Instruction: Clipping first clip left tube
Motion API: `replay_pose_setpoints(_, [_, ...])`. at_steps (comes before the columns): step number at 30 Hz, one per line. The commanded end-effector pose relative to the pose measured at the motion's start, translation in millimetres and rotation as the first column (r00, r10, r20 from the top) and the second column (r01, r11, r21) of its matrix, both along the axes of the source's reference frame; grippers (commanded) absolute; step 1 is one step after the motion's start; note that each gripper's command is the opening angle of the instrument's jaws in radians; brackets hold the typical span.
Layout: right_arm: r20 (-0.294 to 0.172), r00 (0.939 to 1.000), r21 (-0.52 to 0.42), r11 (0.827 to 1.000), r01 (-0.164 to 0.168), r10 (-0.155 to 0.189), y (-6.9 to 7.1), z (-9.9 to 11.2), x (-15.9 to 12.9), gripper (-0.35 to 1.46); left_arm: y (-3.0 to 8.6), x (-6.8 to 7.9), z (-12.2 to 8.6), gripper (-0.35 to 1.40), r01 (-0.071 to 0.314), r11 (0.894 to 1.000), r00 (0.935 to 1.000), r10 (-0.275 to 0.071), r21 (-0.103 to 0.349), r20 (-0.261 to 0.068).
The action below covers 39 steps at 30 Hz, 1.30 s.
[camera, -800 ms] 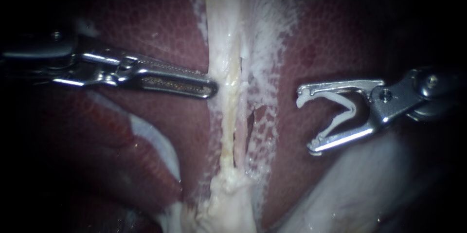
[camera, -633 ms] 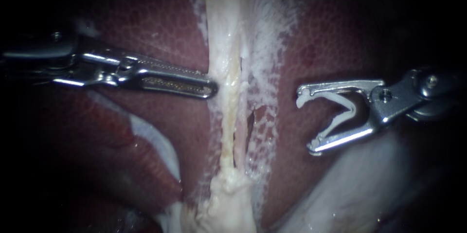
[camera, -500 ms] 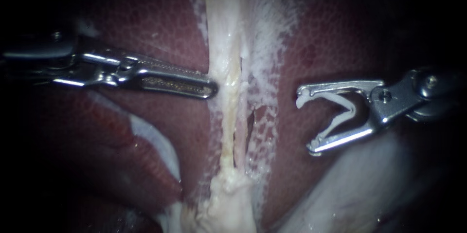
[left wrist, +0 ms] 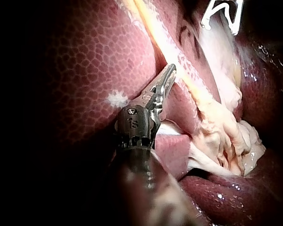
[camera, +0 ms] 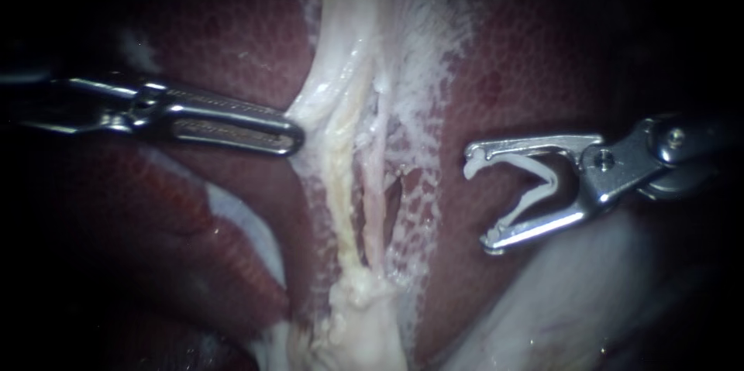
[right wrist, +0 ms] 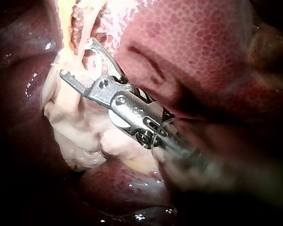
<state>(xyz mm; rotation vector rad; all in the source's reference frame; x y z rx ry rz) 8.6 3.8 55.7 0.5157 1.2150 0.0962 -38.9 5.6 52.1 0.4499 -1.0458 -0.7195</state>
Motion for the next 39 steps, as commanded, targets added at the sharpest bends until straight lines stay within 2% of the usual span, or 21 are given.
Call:
replay_pose_setpoints(1, [-0.001,1.0,0.001,1.0,0.003,-0.003,-0.1,0.1,0.1,0.6,0.0,0.0,-0.1,-0.35,0.002,1.0,1.0,-0.002,-0.001,-0.001])
replay_pose_setpoints(10, [0.001,0.9999,0.034,0.999,0.013,-0.013,-2.4,2.4,2.5,0.6,-0.5,-0.4,-0.6,-0.35,0.007,1.0,1.0,-0.007,-0.002,-0.005])
replay_pose_setpoints(17, [0.002,0.9992,0.064,0.997,0.039,-0.039,-5.9,6.0,5.6,0.6,-1.0,-0.7,-1.3,-0.35,0.011,1.0,0.9999,-0.011,-0.002,-0.004])
replay_pose_setpoints(23, [0.009,0.9985,0.079,0.996,0.053,-0.054,-7.9,8.8,7.7,0.6,-1.2,-0.7,-1.5,-0.35,0.01,1.0,0.9999,-0.01,-0.001,-0.003])
replay_pose_setpoints(30, [0.015,0.9983,0.089,0.995,0.055,-0.056,-8.4,10.7,9.4,0.6,-1.4,-0.8,-1.7,-0.35,0.009,1.0,1.0,-0.009,-0.001,-0.002])
replay_pose_setpoints(39, [0.023,0.9985,0.086,0.995,0.047,-0.049,-7.9,11.9,11.2,0.6,-1.6,-0.9,-2.1,-0.35,0.008,1.0,1.0,-0.008,0.0,-0.002])
